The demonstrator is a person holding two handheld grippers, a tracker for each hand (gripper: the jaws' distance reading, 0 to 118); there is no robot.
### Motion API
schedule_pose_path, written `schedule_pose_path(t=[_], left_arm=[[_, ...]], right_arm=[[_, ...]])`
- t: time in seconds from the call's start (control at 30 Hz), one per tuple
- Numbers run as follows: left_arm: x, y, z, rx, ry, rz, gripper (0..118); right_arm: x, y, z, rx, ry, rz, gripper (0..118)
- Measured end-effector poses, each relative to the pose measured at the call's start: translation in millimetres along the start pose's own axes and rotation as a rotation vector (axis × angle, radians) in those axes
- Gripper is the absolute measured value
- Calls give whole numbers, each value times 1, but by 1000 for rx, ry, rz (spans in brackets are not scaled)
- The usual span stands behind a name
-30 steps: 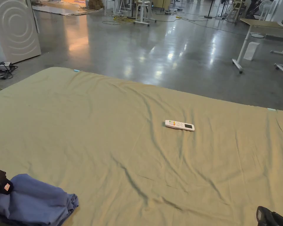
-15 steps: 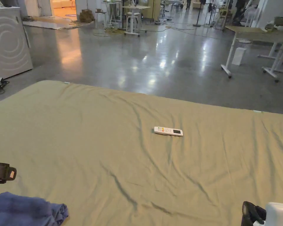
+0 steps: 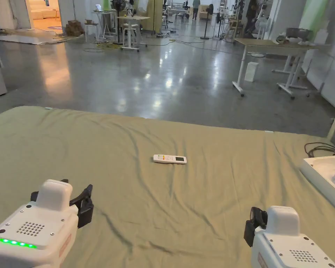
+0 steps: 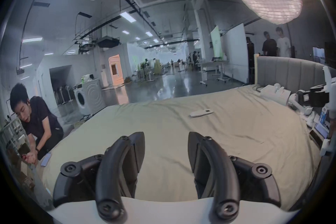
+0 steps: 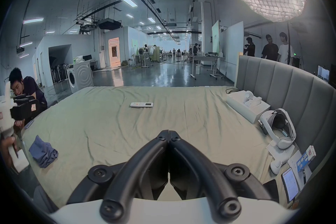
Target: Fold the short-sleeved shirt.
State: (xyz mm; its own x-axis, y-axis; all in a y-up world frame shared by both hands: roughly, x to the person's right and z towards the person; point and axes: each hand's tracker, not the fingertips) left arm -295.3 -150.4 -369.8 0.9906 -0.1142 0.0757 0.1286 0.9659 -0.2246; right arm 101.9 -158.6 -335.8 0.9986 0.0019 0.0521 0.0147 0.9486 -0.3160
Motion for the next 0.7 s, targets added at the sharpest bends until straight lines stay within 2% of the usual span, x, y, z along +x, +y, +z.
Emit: schedule_pose_path(t=[0.03,0.1,0.17,0.2,0.33,0.7], left_arm=[[10,3,1,7,-28,23,45],[29,8,-1,-1,-34,54,23],[38,8,-2,4,-62,86,17],[48,11,-3,4,-67,101,10],[66,10,-4,-4,-88,138,3],[85,8,2,16,-85,129,3]], right_arm=[[1,1,0,11,-7,-9,0],[3,3,-1,21,-18,-19,0],[4,4,0,32,-24,-21,0],[4,5,0,37,-28,-19,0],[6,5,2,45,-34,-23,0],[5,-1,7,69,-34,-31,0]])
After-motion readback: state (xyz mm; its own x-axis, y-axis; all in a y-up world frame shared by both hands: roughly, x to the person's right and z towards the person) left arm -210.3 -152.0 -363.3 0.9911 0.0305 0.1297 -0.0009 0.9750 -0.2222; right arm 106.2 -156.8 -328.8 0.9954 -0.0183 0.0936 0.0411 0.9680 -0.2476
